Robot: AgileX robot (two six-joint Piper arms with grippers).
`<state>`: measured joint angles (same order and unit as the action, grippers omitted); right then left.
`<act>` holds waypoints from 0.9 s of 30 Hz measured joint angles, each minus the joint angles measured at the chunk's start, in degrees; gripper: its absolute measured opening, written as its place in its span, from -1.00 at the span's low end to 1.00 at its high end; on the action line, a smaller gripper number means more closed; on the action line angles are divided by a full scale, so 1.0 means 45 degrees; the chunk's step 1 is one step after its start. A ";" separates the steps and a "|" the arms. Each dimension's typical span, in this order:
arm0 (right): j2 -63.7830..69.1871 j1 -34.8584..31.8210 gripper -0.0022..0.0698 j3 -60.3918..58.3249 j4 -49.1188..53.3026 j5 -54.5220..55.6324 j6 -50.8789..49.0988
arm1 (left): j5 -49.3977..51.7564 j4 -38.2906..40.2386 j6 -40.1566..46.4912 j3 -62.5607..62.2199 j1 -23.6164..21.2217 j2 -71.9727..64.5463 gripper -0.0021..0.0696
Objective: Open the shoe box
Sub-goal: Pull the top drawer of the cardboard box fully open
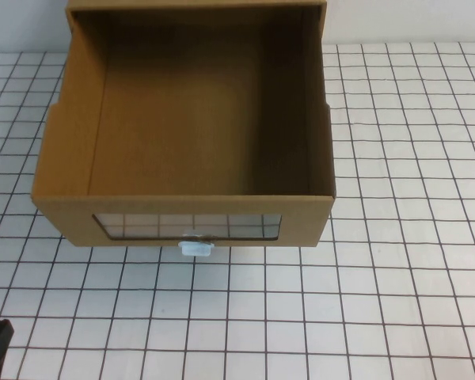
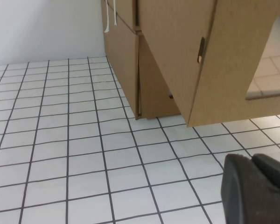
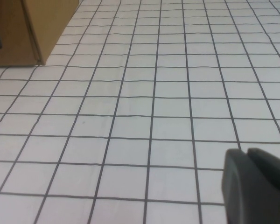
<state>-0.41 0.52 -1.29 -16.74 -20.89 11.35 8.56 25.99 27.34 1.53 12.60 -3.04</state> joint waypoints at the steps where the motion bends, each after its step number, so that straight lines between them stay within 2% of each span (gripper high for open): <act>1: 0.0000 0.0000 -0.98 0.0000 0.0000 0.0000 0.0000 | 0.0000 0.0000 0.0000 0.0000 0.0000 0.0000 -0.95; 4: 0.0000 0.0000 -0.98 0.0000 0.0000 0.0000 0.0000 | -0.0115 -0.0312 0.0033 0.0000 0.0000 0.0000 -0.95; 7: 0.0000 0.0000 -0.98 0.0000 0.0000 0.0000 0.0000 | -0.0673 -0.2333 -0.1065 0.0000 -0.0087 0.0083 -0.95; 11: 0.0000 0.0000 -0.98 0.0000 0.0000 0.0000 0.0000 | -0.0668 -0.4761 -0.3324 0.0000 -0.0880 0.0675 -0.95; 15: -0.0013 0.0000 -0.98 0.0000 -0.0023 0.0000 0.0000 | 0.0993 -0.5358 -0.4132 0.0000 -0.1623 0.0791 -0.95; 18: -0.0013 0.0000 -0.98 0.0000 -0.0023 0.0000 0.0000 | 0.2594 -0.5546 -0.4241 0.0000 -0.1750 0.0813 -0.95; 27: -0.0030 0.0000 -0.98 0.0000 -0.0023 0.0000 0.0000 | 0.3076 -0.5671 -0.4343 0.0000 -0.1773 0.0813 -0.95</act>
<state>-0.54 0.52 -1.29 -16.84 -20.89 11.35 22.40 0.47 7.80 1.53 4.62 0.62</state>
